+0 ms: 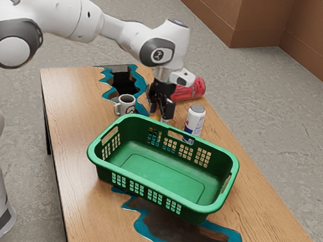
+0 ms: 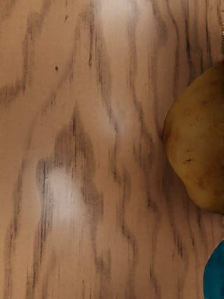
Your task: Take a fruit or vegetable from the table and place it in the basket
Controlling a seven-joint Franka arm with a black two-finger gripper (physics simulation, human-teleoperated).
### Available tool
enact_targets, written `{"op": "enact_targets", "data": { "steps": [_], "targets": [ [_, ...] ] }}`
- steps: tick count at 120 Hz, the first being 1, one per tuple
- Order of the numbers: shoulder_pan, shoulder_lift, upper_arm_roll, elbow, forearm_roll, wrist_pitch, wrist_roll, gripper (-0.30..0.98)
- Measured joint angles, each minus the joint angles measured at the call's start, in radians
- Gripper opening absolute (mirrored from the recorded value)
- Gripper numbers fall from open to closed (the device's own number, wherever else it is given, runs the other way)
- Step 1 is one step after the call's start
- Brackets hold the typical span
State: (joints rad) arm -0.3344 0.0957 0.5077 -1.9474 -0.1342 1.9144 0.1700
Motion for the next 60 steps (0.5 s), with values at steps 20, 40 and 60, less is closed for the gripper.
{"op": "enact_targets", "data": {
  "steps": [20,40,60],
  "targets": [
    [0.002,-0.025,-0.007,-0.037,0.004,0.011,-0.007,0.69],
    [-0.014,-0.019,-0.022,-0.041,0.007,0.018,-0.012,0.69],
    [-0.012,-0.017,-0.023,-0.053,0.014,0.028,-0.016,0.69]
  ]
}}
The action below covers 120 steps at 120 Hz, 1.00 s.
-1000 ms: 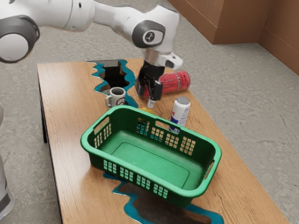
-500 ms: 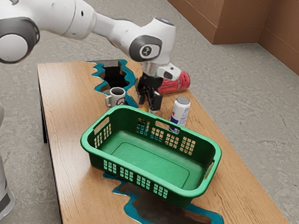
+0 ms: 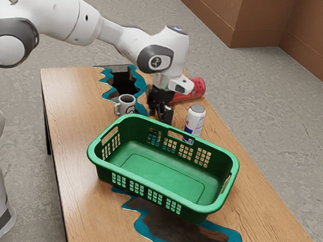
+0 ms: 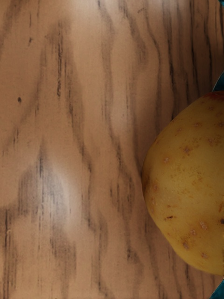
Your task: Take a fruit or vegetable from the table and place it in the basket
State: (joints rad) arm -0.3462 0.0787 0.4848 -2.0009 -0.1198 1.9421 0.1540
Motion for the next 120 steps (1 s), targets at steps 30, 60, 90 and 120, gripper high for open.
{"op": "enact_targets", "data": {
  "steps": [30,60,90,120],
  "targets": [
    [0.001,0.000,0.000,-0.009,0.007,0.015,-0.004,0.56],
    [0.001,-0.001,0.001,-0.008,0.013,0.016,-0.011,0.35],
    [0.000,-0.033,0.001,0.095,0.055,-0.045,-0.026,0.33],
    [0.052,-0.098,-0.079,0.280,0.132,-0.220,-0.057,0.34]
  ]
}}
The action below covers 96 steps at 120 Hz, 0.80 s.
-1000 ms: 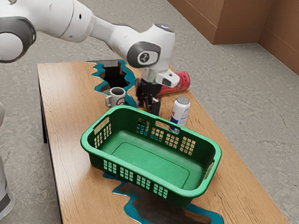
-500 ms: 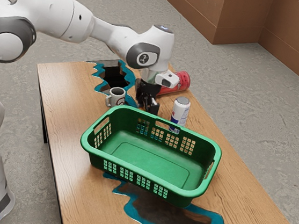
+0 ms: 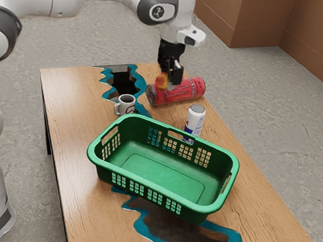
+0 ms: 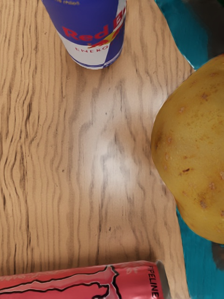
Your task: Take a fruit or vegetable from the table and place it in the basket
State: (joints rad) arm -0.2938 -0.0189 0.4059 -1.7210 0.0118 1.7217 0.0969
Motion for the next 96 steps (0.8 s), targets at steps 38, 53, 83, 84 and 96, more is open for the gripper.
{"op": "enact_targets", "data": {
  "steps": [38,53,83,84,96],
  "targets": [
    [-0.053,-0.138,-0.296,-0.020,0.016,-0.125,-0.082,0.33],
    [-0.049,-0.099,-0.331,-0.062,-0.001,-0.099,-0.106,0.33],
    [-0.053,-0.054,-0.382,-0.112,-0.026,-0.024,-0.142,0.53],
    [-0.054,-0.054,-0.383,-0.113,-0.027,-0.023,-0.143,0.54],
    [-0.038,-0.057,-0.410,-0.112,-0.037,-0.004,-0.154,0.61]
  ]
}}
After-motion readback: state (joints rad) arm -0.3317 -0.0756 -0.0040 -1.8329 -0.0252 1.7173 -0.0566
